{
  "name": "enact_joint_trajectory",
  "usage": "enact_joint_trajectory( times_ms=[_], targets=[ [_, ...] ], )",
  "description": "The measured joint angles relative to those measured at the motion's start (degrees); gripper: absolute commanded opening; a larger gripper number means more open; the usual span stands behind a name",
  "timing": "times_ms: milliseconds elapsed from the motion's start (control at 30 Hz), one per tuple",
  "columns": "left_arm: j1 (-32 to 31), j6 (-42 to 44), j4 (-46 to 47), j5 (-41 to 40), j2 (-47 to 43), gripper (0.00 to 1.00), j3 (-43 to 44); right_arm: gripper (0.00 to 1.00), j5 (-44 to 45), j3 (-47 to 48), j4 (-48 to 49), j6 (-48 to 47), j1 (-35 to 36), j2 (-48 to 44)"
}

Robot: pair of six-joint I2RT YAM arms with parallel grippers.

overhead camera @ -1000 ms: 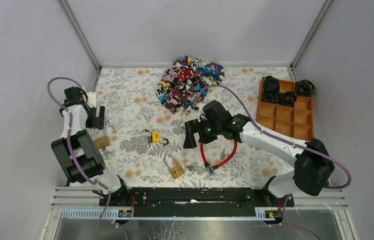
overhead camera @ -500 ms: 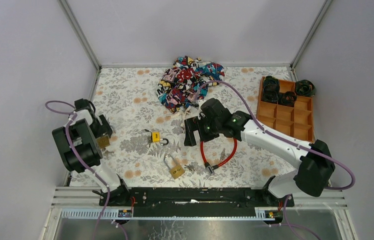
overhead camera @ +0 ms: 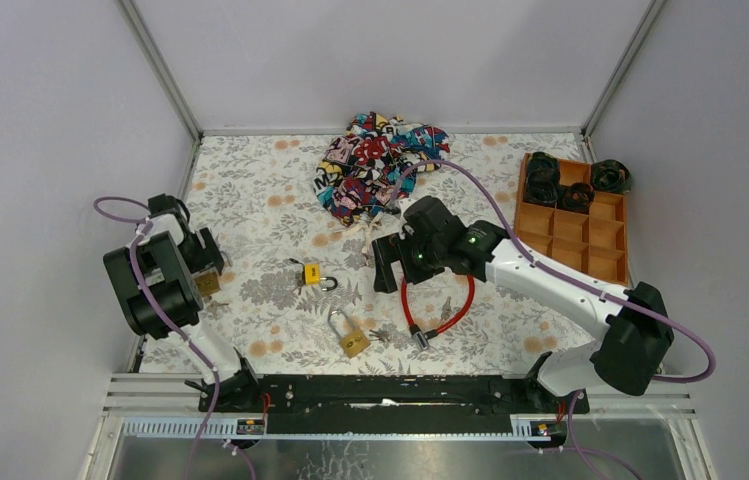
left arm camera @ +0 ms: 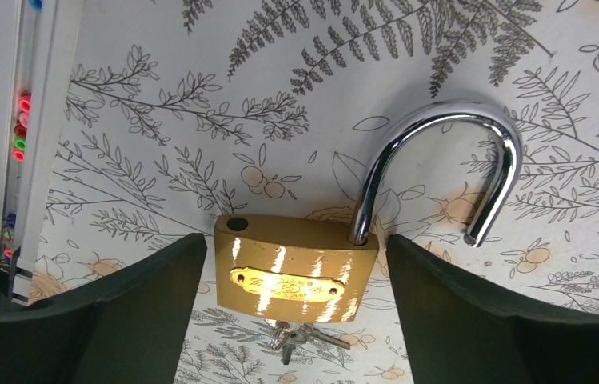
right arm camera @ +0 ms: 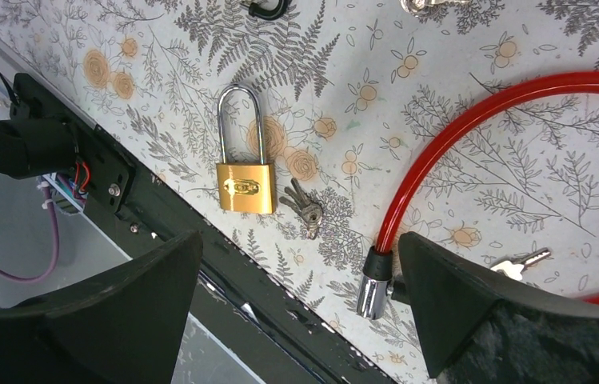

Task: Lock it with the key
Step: Pick up the lock from the center of the board.

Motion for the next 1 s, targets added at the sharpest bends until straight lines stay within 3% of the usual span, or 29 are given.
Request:
enact_joint_trajectory(
  times_ms=[200,267,300,400,500,800,1000],
  targets=[
    [0.13,1.20,-2.01,1.95,1.86,0.81,2.03,1.00,1.51,1.25,-1.49,-1.31,0.00,-0.04],
    [0.22,1.29,-2.05,2.14,1.88,0.75,2.05,1.00,1.92,1.29,-1.49,-1.66,0.00,-0.13],
    [0.33,1.31,-2.05,2.16,1.90,0.66,2.05,0.99,1.99,1.29,-1.55,-1.81,0.00,-0.20],
    [0.39,1.64,-2.36,2.60,2.03,0.18,2.16,1.00,2.40,1.33,-1.88,-2.21,0.00,-0.42],
    [0.39,2.03,-2.80,3.17,2.27,0.02,2.47,1.00,3.19,1.70,-1.99,-2.56,0.00,-0.50],
    [-1.16,10.49,-2.25,10.67,-3.61,0.00,-1.99,1.00,4.70,3.23,-1.05,-2.51,0.00,-0.66],
    [-8.55,23.52,-2.89,18.69,-14.75,0.00,-3.37,1.00,3.32,3.23,3.93,-1.36,0.00,-0.66]
  ],
)
